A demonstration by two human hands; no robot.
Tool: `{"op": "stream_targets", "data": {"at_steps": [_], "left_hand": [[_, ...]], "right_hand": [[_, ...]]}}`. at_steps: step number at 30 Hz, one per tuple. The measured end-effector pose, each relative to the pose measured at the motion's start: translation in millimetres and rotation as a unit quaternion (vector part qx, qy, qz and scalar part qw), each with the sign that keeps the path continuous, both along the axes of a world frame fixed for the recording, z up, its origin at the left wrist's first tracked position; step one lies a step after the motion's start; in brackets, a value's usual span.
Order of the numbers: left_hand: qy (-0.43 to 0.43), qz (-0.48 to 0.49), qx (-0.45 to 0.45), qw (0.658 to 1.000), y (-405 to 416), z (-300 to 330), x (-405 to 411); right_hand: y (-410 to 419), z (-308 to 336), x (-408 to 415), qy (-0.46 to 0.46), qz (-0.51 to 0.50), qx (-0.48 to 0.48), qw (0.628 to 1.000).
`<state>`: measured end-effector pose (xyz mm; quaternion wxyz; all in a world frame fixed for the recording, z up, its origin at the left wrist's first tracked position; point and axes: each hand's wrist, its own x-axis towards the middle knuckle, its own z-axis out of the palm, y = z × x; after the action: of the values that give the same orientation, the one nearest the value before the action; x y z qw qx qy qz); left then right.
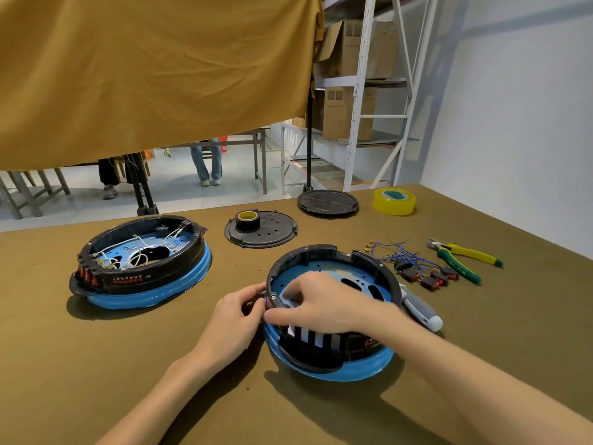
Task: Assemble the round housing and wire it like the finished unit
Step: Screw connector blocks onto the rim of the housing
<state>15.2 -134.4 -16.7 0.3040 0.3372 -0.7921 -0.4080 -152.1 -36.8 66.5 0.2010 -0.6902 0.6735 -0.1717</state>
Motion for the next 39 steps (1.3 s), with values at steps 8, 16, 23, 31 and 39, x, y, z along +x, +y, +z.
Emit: {"op": "stream_targets", "data": {"at_steps": [8, 16, 23, 31, 39], "left_hand": [[-0.002, 0.014, -0.043, 0.999, -5.8, -11.8, -1.5], [-0.028, 0.027, -0.109, 0.993, -2.5, -9.6, -0.7], [-0.056, 0.043, -0.139, 0.988, -2.4, -12.7, 2.8], [-0.031, -0.014, -0.144, 0.989, -3.0, -11.9, 0.2], [-0.079, 0.002, -0.166, 0.983, -4.5, -14.4, 3.0]], "right_hand": [[6.8, -14.2, 15.9, 0.144, 0.015, -0.109, 0.983], [9.9, 0.9, -0.1, 0.113, 0.003, -0.039, 0.993], [2.3, -8.0, 19.1, 0.196, -0.028, -0.097, 0.975], [-8.8, 3.2, 7.9, 0.089, -0.067, -0.035, 0.993], [-26.8, -12.5, 21.6, 0.082, -0.146, -0.091, 0.982]]}}
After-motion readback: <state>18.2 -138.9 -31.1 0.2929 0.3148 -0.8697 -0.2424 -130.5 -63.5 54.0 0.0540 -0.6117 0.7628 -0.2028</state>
